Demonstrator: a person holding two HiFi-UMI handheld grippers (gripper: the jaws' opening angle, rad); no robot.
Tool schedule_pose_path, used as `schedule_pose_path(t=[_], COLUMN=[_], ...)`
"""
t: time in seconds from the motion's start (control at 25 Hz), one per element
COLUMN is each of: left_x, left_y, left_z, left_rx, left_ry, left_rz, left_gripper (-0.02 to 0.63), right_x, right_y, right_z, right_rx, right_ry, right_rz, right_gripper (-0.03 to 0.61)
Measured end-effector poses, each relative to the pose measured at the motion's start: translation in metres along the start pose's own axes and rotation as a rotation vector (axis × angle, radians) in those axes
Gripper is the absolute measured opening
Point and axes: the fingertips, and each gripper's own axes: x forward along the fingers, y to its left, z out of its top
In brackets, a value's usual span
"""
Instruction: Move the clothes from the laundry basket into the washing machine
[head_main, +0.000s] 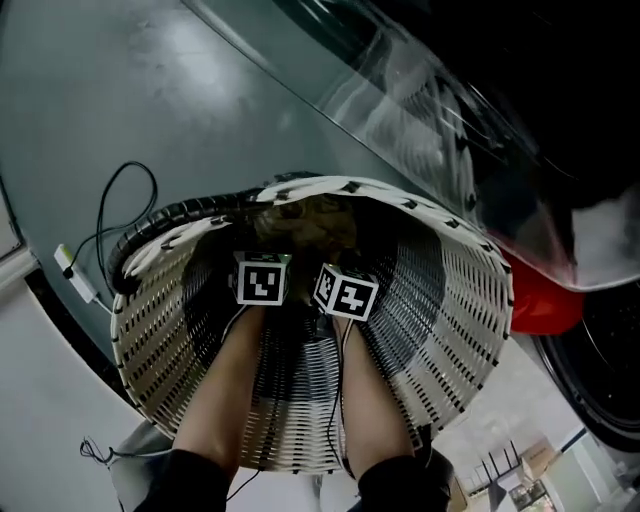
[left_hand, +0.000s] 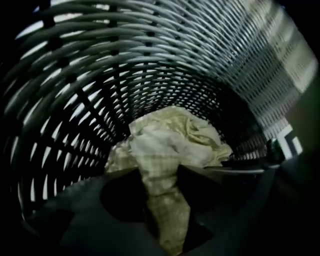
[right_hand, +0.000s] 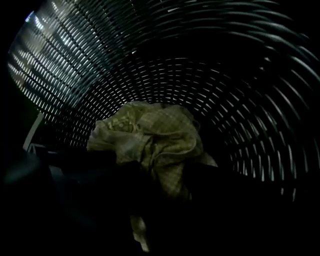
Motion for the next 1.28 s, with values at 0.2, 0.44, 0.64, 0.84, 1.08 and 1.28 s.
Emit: schedule_pose_path(t=[0.2, 0.44, 0.64, 0.84, 1.08, 1.28], left_x=[-0.030, -0.125, -0.230, -0.327, -0.427, -0.506], left_y=[-0.030, -0.060, -0.089, -0.109, -0.137, -0.167], left_z=[0.014, 0.046, 0.073, 0.093, 0.109, 0.123], left_rx=[-0.001, 0.076, 0.087, 0.126, 0.213, 0.294], left_ry=[-0.103, -0.235, -0.316, -0.408, -0.486, -0.551], left_rz=[-0.104, -0.173, -0.195, -0.192, -0.224, -0.252], left_gripper=[0.084, 0.075, 0.075, 0.076, 0.075, 0.076], right_x=[-0.030, -0.126, -0.235, -0.335, -0.435, -0.524], right_y=[0.027, 0.058, 0.096, 0.124, 0.150, 0.164], right_z=[0.025, 0.066, 0.102, 0.115, 0.124, 0.129], right_rx=[-0.135, 0.024, 0.029, -0.009, -0.012, 0.001], right_ry=[-0.102, -0.287, -0.413, -0.533, -0.650, -0.760], right_rz=[0.039, 0.083, 0.135, 0.161, 0.174, 0.181], right_gripper=[0.058, 0.044, 0.044, 0.044, 0.044, 0.044])
